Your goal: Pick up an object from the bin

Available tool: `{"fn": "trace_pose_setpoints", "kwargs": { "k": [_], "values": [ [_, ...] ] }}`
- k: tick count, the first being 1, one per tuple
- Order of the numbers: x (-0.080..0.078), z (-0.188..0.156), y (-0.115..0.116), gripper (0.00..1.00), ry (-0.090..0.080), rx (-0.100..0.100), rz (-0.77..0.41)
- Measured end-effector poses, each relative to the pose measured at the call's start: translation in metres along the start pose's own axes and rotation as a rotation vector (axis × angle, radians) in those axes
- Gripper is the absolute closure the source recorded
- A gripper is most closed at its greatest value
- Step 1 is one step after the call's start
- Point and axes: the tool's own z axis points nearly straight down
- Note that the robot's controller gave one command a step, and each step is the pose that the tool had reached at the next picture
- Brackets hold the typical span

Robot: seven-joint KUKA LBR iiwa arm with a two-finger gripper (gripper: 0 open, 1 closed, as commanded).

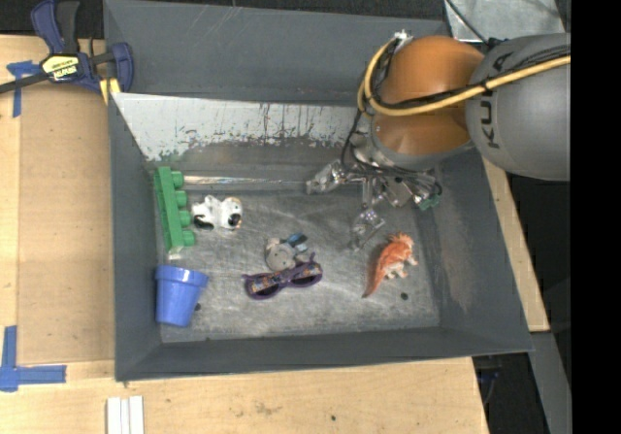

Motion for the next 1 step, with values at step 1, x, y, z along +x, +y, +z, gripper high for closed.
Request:
{"fn": "trace_pose_setpoints", "kwargs": {
  "k": [1],
  "values": [
    [0.0124,0.0342,0.0563,0.0,0.004,-0.002,-0.027]
  ]
}}
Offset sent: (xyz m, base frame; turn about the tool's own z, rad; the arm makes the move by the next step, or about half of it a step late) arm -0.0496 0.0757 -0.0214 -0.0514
